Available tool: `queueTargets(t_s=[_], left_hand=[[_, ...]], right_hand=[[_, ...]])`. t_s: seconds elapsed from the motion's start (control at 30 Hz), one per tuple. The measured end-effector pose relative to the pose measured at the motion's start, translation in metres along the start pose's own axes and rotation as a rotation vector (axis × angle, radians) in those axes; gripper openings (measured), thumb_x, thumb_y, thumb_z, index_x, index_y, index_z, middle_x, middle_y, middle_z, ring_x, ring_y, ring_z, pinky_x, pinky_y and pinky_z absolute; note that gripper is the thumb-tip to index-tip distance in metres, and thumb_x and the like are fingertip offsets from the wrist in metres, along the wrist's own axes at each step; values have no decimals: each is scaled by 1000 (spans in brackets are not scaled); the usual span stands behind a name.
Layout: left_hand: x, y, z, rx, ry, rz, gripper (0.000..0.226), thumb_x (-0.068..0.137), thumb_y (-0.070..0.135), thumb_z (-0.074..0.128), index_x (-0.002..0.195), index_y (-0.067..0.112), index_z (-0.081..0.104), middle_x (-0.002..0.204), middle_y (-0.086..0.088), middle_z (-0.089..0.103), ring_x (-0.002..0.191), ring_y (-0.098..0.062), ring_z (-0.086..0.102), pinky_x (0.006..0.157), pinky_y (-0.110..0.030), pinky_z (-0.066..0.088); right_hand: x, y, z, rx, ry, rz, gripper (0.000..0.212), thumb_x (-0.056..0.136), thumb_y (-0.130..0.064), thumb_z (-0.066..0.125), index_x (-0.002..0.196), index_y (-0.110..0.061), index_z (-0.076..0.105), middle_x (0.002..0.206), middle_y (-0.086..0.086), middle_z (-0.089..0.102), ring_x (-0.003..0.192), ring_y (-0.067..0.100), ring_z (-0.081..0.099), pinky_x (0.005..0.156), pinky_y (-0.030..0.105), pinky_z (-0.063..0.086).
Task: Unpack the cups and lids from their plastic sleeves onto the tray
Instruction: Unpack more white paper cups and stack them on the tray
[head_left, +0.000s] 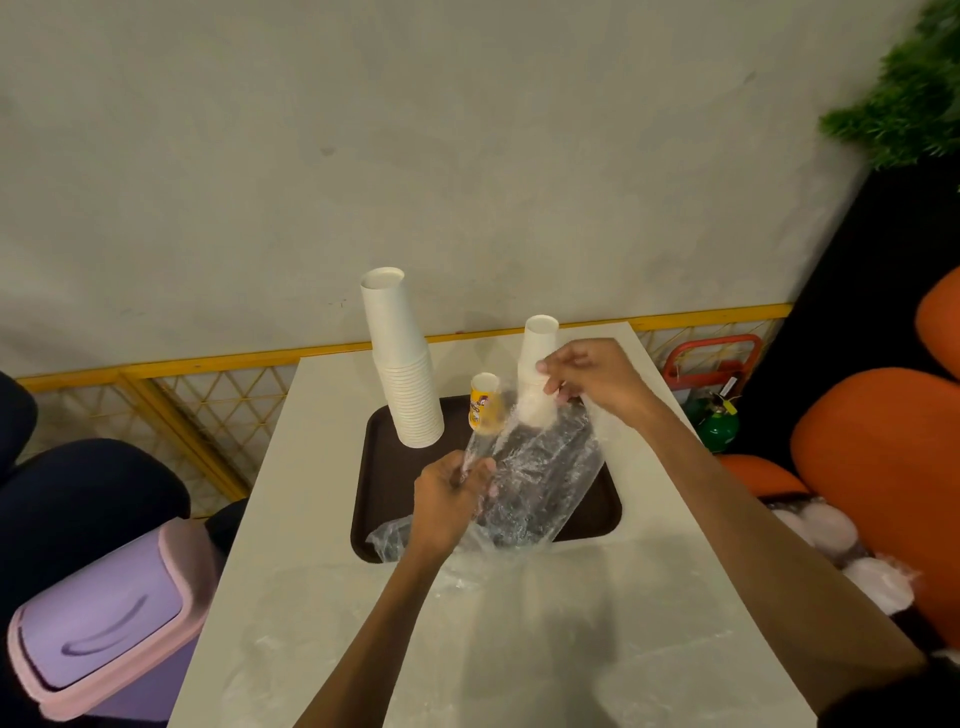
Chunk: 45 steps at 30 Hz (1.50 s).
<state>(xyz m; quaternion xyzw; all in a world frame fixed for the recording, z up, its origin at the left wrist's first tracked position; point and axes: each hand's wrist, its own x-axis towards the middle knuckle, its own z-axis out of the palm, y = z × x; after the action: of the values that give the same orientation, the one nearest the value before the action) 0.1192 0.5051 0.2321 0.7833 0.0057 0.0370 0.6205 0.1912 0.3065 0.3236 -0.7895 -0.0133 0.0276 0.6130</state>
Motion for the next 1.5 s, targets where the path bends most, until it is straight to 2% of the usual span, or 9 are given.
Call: queueTargets(t_s=[0.13, 0.3, 0.43, 0.57, 0.73, 0.87, 1.03, 1.13, 1.5], left_hand=[[7, 11, -3, -140, 18, -72, 15, 91, 16, 62, 79, 7, 64, 58, 0, 65, 43, -12, 52, 47, -25, 47], [27, 32, -3, -216, 109, -116, 19, 91, 16, 62, 87, -3, 63, 56, -3, 65, 36, -10, 52, 38, -18, 41], [40, 45, -1, -199, 123, -178, 22, 92, 26, 61, 79, 9, 65, 59, 1, 70, 45, -13, 60, 49, -26, 47], [32, 49, -7, -232, -20, -174, 40, 87, 55, 57, 97, 17, 67, 90, 0, 71, 90, -16, 67, 85, -31, 51], [4, 15, -9, -34, -365, -239, 67, 70, 61, 70, 121, 21, 54, 116, 6, 63, 106, -9, 61, 82, -21, 48], [-6, -9, -1, -80, -241, -237, 23, 85, 21, 69, 97, 2, 63, 96, -12, 68, 89, -17, 64, 74, -21, 51], [-8, -20, 3, -128, -80, -163, 42, 83, 32, 67, 70, -5, 51, 70, -12, 50, 69, -21, 51, 65, -33, 47], [-6, -18, 7, -135, -19, -162, 35, 90, 17, 63, 61, 9, 45, 58, -1, 45, 52, -6, 46, 51, -20, 44], [-23, -18, -10, -116, -160, -412, 50, 85, 50, 55, 100, 3, 66, 95, -13, 70, 87, -22, 66, 79, -30, 54]], right_hand=[[-5, 11, -5, 114, 185, -37, 29, 87, -30, 65, 102, -6, 65, 86, 6, 69, 74, 10, 65, 69, 18, 51], [-31, 40, 12, 183, -57, 144, 76, 70, -57, 60, 131, -13, 50, 118, 2, 64, 103, 9, 62, 89, 22, 51], [-48, 51, 36, 188, -176, 152, 47, 79, -39, 65, 118, -14, 61, 104, 2, 72, 89, 13, 70, 80, 25, 54], [-49, 51, 42, 393, -12, 188, 18, 92, -21, 58, 104, -9, 65, 80, 4, 74, 59, 13, 68, 57, 22, 56], [-40, 43, 34, 476, 80, 172, 16, 93, -23, 57, 98, -11, 66, 76, 2, 74, 58, 12, 67, 55, 23, 56], [-35, 42, 32, 515, 94, 194, 15, 94, -25, 56, 97, -14, 64, 83, 4, 73, 59, 12, 67, 58, 23, 54], [-28, 41, 24, 596, 107, 226, 27, 92, -38, 53, 104, -16, 62, 100, 9, 70, 82, 17, 70, 65, 28, 56], [-35, 46, 28, 540, -57, 270, 46, 78, -48, 57, 115, -20, 57, 107, 5, 69, 97, 21, 67, 76, 32, 58], [-64, 85, 49, 645, 105, 387, 21, 92, -17, 59, 110, -7, 63, 106, 16, 69, 84, 23, 70, 74, 31, 58]])
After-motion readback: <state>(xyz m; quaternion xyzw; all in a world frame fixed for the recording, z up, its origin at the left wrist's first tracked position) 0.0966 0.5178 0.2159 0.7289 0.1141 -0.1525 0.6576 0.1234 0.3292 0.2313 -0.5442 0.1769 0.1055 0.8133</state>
